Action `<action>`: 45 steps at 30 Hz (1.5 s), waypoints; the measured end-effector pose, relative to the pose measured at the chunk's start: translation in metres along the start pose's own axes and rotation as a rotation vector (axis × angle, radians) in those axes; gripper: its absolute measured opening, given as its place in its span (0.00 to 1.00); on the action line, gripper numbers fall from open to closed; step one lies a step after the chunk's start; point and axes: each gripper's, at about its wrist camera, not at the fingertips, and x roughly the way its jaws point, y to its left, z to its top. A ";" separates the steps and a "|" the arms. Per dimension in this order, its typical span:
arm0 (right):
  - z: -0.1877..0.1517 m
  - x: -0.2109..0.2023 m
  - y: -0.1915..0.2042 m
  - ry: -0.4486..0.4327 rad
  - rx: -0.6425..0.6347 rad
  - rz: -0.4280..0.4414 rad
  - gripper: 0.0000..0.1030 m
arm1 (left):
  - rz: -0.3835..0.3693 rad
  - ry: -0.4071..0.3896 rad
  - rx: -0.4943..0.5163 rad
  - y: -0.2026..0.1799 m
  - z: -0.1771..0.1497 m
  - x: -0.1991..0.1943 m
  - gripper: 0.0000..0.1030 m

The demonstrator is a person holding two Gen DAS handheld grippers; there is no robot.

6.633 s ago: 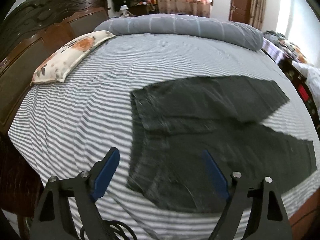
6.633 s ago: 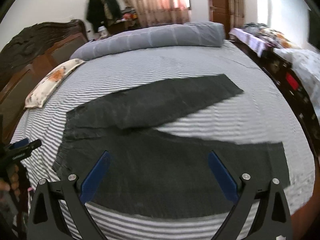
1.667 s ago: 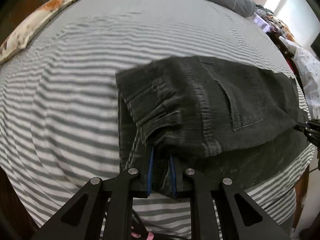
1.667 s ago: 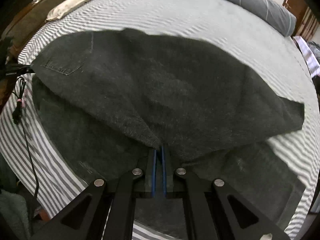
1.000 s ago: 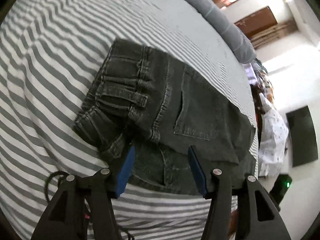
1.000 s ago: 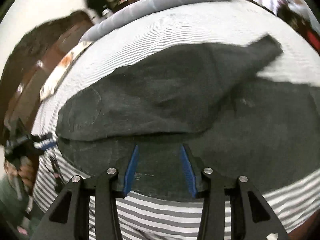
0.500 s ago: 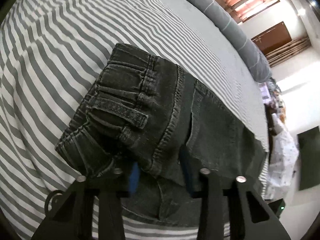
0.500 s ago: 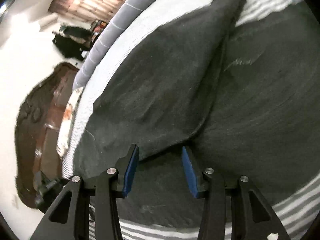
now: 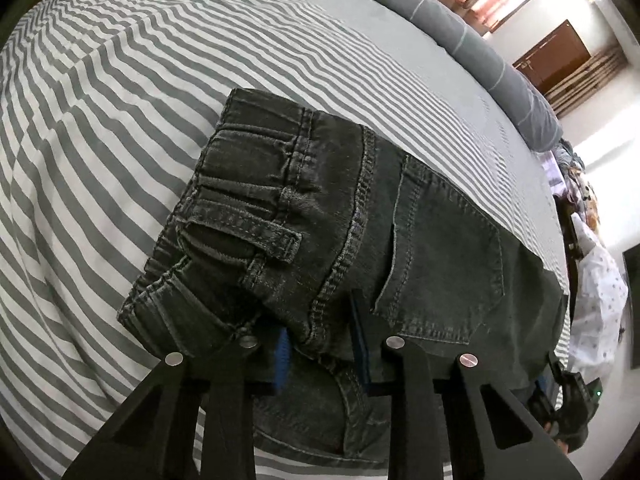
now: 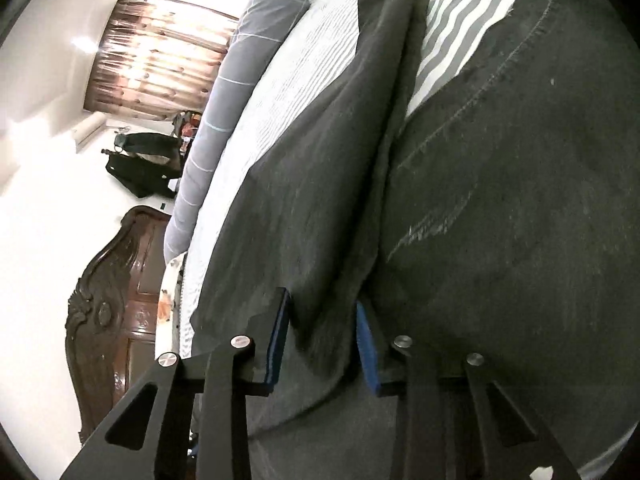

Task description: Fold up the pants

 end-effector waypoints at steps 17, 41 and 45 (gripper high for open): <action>-0.001 -0.014 -0.018 -0.033 0.057 0.084 0.24 | 0.015 -0.009 0.018 -0.006 0.000 0.006 0.26; 0.031 -0.035 0.015 -0.052 -0.040 -0.041 0.03 | 0.087 0.011 0.174 -0.023 0.003 0.004 0.17; 0.029 -0.055 0.028 -0.067 -0.075 -0.062 0.03 | 0.111 0.011 0.253 -0.036 0.003 -0.001 0.13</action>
